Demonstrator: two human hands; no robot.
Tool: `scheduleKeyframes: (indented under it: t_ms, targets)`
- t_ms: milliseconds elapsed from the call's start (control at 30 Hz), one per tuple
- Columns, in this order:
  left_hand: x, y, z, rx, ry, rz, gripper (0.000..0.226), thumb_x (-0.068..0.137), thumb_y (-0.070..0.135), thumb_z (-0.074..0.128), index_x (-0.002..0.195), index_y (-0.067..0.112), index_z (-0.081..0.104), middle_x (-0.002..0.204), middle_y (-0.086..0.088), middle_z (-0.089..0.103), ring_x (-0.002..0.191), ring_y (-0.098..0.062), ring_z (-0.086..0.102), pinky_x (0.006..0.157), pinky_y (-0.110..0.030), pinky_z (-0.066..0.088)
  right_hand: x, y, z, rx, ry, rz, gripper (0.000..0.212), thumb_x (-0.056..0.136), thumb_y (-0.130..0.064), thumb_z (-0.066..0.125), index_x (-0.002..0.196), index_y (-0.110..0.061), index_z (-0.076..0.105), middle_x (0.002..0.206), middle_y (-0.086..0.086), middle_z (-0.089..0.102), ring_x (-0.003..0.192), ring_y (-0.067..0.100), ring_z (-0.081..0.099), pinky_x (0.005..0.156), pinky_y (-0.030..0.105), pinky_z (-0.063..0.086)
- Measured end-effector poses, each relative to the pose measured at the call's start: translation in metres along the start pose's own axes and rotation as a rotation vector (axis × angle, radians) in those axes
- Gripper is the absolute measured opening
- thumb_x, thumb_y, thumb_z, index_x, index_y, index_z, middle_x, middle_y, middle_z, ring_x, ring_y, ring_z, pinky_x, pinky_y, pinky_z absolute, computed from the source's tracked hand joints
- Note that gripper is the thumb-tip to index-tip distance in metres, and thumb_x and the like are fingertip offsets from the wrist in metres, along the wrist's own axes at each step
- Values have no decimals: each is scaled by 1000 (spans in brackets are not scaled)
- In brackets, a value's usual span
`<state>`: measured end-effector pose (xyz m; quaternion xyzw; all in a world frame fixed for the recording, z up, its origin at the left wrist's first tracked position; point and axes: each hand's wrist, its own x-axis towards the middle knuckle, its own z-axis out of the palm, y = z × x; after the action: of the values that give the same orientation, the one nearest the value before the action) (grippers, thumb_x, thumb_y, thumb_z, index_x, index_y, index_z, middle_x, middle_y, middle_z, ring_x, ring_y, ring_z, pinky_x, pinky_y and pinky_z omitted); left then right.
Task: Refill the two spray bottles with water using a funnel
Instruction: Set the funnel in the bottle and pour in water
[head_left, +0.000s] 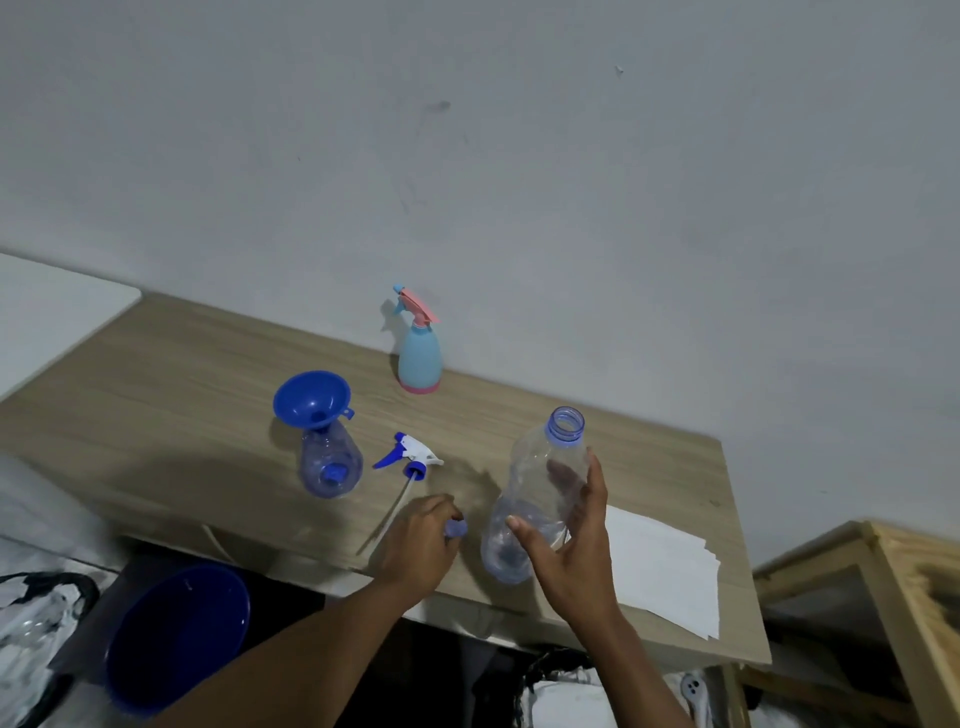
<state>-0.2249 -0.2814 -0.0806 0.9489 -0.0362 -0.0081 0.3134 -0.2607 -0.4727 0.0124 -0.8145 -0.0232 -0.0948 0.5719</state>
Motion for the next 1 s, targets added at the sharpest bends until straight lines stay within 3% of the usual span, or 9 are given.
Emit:
scheduleKeyframes:
  t_ms: [100,167,300,433,500,567,767,900,1000]
  targets:
    - [-15,2,-24,-90,79,123,26,81,11,74,106,14,68,111,7,63,92,14,53,75,1,36,2,-4,4,-2,16,-49,102,80,-29,81,155,-43,12,143,-11,50,134,3,49,107,29,46]
    - [-25,-4,-47,-148,178,159,26,81,17,76,105,16,66,104,12,59,86,19,51,68,1,40,9,-10,8,-13,16,-78,103,81,-32,80,153,-49,10,141,-22,48,133,1,48,108,28,44]
    - [-34,-32,-100,-132,474,192,31,83,41,64,99,15,60,84,10,54,60,1,50,53,-19,49,24,-36,20,-54,-7,-158,103,82,-41,75,148,-61,-2,141,-40,34,131,-6,45,105,9,37]
    - [-23,-72,-155,-310,693,97,46,73,43,70,103,11,55,94,3,52,79,-12,51,68,-31,48,43,-57,34,-129,-53,-239,101,88,-41,69,155,-46,-6,137,-17,45,121,8,55,99,30,48]
    - [-9,-91,-182,-293,647,69,63,68,50,75,116,15,55,108,6,52,94,-17,51,80,-35,47,49,-71,44,-181,-89,-232,102,89,-39,70,154,-48,-8,137,-15,46,121,3,53,96,29,50]
    - [8,-104,-206,-308,476,18,75,62,53,82,126,29,51,117,13,52,106,-15,49,90,-35,45,52,-86,54,-247,-149,-229,101,88,-45,69,153,-53,-9,139,-22,41,120,-6,51,91,18,48]
    - [52,-125,-236,-225,44,39,111,42,83,74,140,43,39,125,25,55,122,-9,50,109,-42,32,53,-114,84,-456,-317,-205,97,85,-59,63,153,-53,-6,121,-10,51,102,4,59,81,20,49]
    - [63,-124,-239,-136,-64,108,106,49,72,80,141,40,40,129,21,57,117,-6,54,104,-36,26,47,-122,96,-590,-372,-145,98,85,-61,64,151,-56,-9,120,-6,53,96,7,60,78,15,47]
    - [67,-123,-238,-137,-47,153,90,50,68,78,131,41,50,121,21,62,109,-5,58,102,-37,32,43,-128,104,-684,-396,-116,97,86,-64,62,150,-57,-10,120,-5,53,92,7,61,83,22,51]
